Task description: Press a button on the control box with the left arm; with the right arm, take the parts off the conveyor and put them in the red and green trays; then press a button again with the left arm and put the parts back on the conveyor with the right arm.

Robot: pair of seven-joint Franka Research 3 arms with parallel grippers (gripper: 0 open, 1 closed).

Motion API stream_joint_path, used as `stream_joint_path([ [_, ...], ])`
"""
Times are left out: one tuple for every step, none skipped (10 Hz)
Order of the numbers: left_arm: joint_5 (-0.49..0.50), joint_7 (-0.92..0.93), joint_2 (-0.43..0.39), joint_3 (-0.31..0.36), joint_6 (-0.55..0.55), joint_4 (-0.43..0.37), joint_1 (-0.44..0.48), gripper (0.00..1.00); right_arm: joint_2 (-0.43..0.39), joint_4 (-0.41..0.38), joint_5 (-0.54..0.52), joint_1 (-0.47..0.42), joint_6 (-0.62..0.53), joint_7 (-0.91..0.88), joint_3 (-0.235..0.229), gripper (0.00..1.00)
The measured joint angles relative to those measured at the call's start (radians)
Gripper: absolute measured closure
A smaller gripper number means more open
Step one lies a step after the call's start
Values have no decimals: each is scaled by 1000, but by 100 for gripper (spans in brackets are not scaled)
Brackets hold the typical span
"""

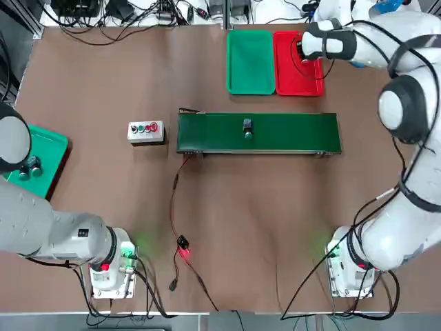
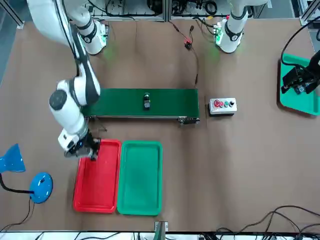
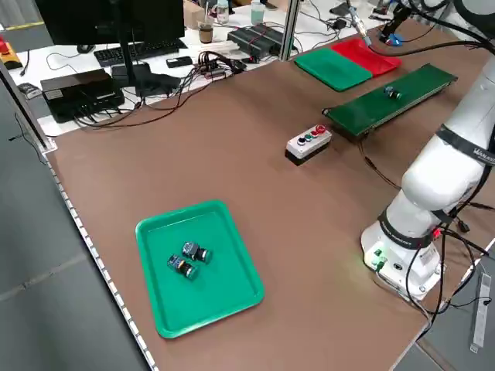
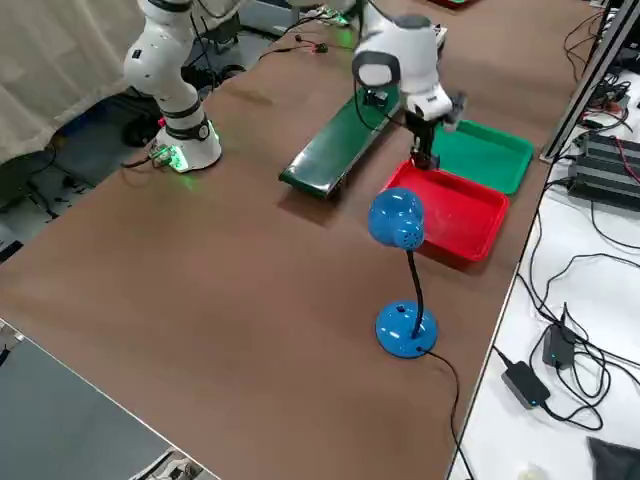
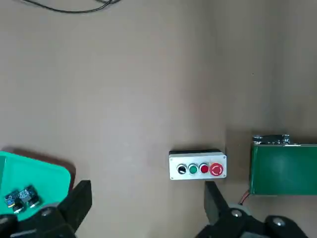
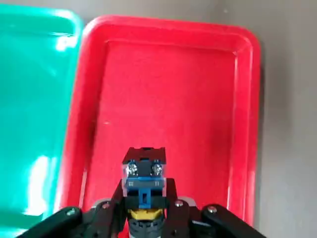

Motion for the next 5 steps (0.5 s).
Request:
stream_joint_path([
  [0,0,0,-1,0,0,0,0,72,65,8,-16,0,0,0,67],
  [0,0,0,-4,0,0,-1,0,137,118,10,-23,0,0,0,67],
  [0,0,0,-5,0,0,-1,0,190,150,11,-26,-1,0,0,67],
  [0,0,0,-6,0,0,-1,0,233,162,11,-26,0,0,1,67],
  [0,0,0,-6,0,0,-1,0,266,173,11,-25,11,0,3,67],
])
